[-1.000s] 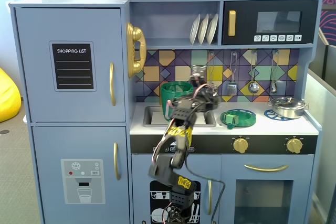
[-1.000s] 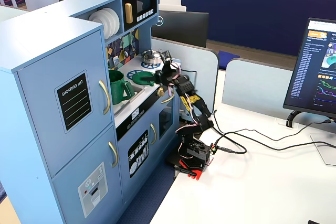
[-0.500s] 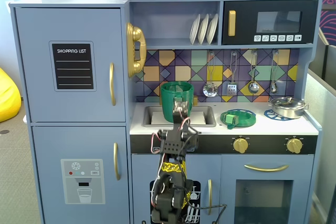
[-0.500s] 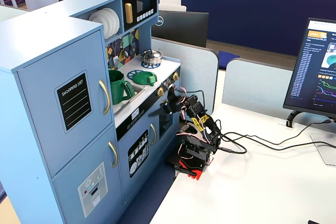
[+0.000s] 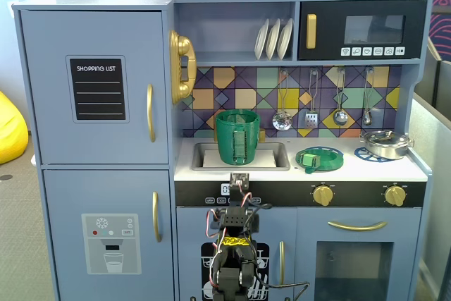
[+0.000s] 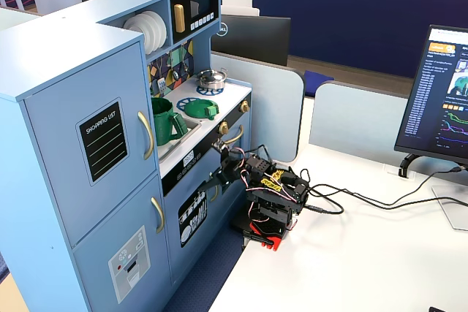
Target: Take off the lid from the green recipient and place it on the counter
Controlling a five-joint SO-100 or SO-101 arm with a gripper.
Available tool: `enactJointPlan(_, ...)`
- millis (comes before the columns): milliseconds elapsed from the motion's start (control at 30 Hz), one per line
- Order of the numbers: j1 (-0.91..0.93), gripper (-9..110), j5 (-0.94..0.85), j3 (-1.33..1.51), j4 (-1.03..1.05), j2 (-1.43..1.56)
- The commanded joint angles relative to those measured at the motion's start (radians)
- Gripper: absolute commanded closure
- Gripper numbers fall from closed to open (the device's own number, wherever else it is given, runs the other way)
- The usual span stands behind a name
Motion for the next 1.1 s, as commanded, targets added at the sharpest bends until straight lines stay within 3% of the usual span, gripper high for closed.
enactJointPlan(0,-0.02,64,0.054,0.006,0.023,0.025)
enactJointPlan(167,-0.025,70,0.089,0.006,0.221,0.025)
enactJointPlan(400,-0.049,101,-0.003,0.006,0.618,0.025)
enactJointPlan(567,-0.051,101,0.02,0.006,0.785,0.025)
enactJointPlan(733,-0.052,101,0.117,0.006,0.798,0.025)
enactJointPlan(1067,-0.054,101,0.118,0.006,0.798,0.025)
